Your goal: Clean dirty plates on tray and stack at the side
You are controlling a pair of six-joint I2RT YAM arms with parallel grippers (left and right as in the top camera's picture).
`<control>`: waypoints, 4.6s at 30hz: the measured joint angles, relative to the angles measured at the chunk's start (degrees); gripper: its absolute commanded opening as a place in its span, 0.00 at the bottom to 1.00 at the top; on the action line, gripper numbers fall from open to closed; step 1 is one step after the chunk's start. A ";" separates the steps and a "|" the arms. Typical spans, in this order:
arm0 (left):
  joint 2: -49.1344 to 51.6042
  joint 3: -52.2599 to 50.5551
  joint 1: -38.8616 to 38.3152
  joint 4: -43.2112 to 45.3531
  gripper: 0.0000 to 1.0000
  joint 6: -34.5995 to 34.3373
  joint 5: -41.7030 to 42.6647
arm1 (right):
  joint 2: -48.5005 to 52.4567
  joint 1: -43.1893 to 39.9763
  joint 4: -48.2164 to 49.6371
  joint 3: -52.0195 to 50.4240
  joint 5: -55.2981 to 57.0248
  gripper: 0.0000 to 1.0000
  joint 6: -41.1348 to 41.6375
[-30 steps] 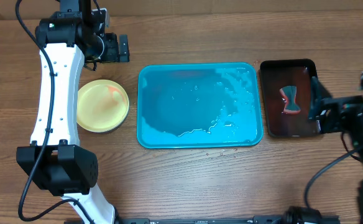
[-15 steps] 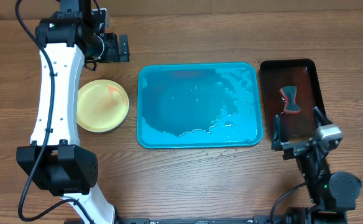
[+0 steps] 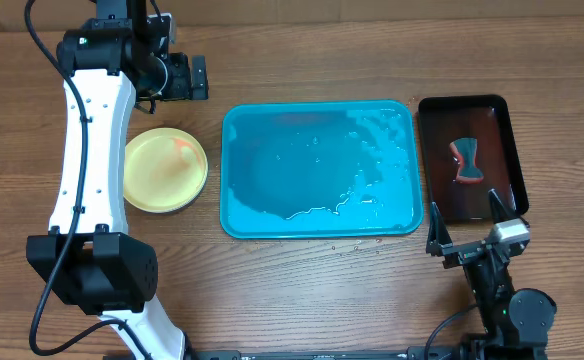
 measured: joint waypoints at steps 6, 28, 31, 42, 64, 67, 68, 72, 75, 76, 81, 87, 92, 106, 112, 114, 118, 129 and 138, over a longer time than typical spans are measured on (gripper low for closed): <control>0.00 0.00 0.00 0.00 1.00 0.00 0.00 | -0.02 0.07 -4.11 -0.31 1.97 1.00 0.61; 0.00 0.00 0.00 0.02 1.00 0.00 0.00 | -0.02 0.09 -4.07 -0.33 3.28 1.00 1.20; 0.00 0.00 0.00 0.00 1.00 0.00 0.00 | -0.02 0.11 -4.04 -0.31 3.26 1.00 1.18; 0.00 0.00 0.00 1.40 1.00 0.00 -0.31 | -0.02 0.09 -4.09 -0.33 3.26 1.00 1.18; -54.16 -72.54 -1.53 61.37 1.00 7.87 0.04 | -0.07 0.09 -4.07 -0.33 3.26 1.00 1.18; -62.84 -82.25 -1.55 67.08 1.00 11.17 1.51 | -0.07 0.09 -4.07 -0.33 3.30 1.00 1.18; -65.96 -85.09 -1.53 68.85 1.00 12.20 1.88 | -0.07 0.09 -4.09 -0.33 3.26 1.00 1.18; -76.61 -94.33 -1.53 75.52 1.00 15.54 2.71 | -0.07 0.11 -4.09 -0.33 3.26 1.00 1.18; -82.07 -99.56 -1.53 78.05 1.00 18.16 2.99 | -0.07 0.09 -4.09 -0.33 3.28 1.00 1.20; -83.71 -101.20 -1.53 78.66 1.00 19.08 3.02 | -0.07 0.11 -4.09 -0.33 3.26 1.00 1.20; -90.05 -106.68 -1.53 79.65 1.00 22.86 2.91 | -0.07 0.09 -4.07 -0.33 3.26 1.00 1.20; -96.96 -111.43 -0.79 80.04 1.00 24.65 2.73 | -0.07 0.11 -4.04 -0.33 3.28 1.00 1.20; -101.33 -114.60 0.76 78.88 1.00 26.08 2.71 | -0.07 0.09 -4.04 -0.33 3.26 1.00 1.20; -109.22 -115.05 1.05 66.60 1.00 27.58 1.44 | -0.07 0.11 -4.04 -0.31 3.28 1.00 1.22; -109.22 -115.05 1.05 66.60 1.00 27.56 1.38 | -0.07 0.11 -4.07 -0.33 3.26 1.00 1.20; -109.22 -115.05 1.05 66.60 1.00 27.58 1.36 | -0.07 0.11 -4.04 -0.31 3.26 1.00 1.20; -109.22 -115.05 1.05 66.58 1.00 27.56 1.22 | -0.07 0.09 -4.07 -0.31 3.26 1.00 1.18; -109.22 -115.05 1.05 66.58 1.00 27.58 1.20 | -0.07 0.09 -4.04 -0.33 3.26 1.00 1.20; -109.22 -115.05 1.05 66.55 1.00 27.58 1.20 | -0.07 0.11 -4.04 -0.33 3.28 1.00 1.20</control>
